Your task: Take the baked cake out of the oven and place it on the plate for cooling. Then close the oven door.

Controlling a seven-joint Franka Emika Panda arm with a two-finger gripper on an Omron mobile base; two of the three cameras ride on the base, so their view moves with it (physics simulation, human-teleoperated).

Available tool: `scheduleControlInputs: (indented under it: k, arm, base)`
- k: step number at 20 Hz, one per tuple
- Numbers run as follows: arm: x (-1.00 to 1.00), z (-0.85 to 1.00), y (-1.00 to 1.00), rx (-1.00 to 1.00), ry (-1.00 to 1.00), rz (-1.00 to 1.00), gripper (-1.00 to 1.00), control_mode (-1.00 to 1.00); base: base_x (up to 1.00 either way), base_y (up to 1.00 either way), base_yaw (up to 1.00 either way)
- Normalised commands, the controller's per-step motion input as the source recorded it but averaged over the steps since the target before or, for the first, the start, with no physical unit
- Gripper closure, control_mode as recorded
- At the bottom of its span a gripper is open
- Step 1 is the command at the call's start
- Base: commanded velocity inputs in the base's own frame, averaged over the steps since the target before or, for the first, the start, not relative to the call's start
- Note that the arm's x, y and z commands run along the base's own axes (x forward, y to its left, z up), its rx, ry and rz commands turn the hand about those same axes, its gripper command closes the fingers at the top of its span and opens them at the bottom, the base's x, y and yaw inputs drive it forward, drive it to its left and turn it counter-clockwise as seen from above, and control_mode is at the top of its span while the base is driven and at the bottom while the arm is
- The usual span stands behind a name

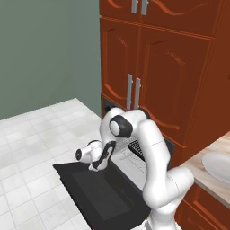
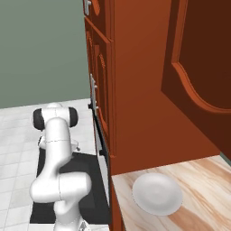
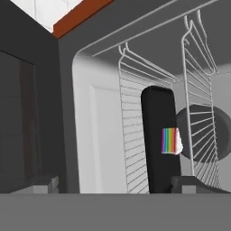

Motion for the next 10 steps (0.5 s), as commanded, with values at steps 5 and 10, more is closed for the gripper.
scheduleControlInputs:
  k: [5,10]
  arm:
    - [0.14,-0.23,-0.30,0.00,0.00,0.00,-1.00,-1.00]
    - [0.19,-0.19,-0.26,0.00,0.00,0.00,-1.00,-1.00]
  base:
    - [0.00,0.00,0.00]
    - [0.00,0.00,0.00]
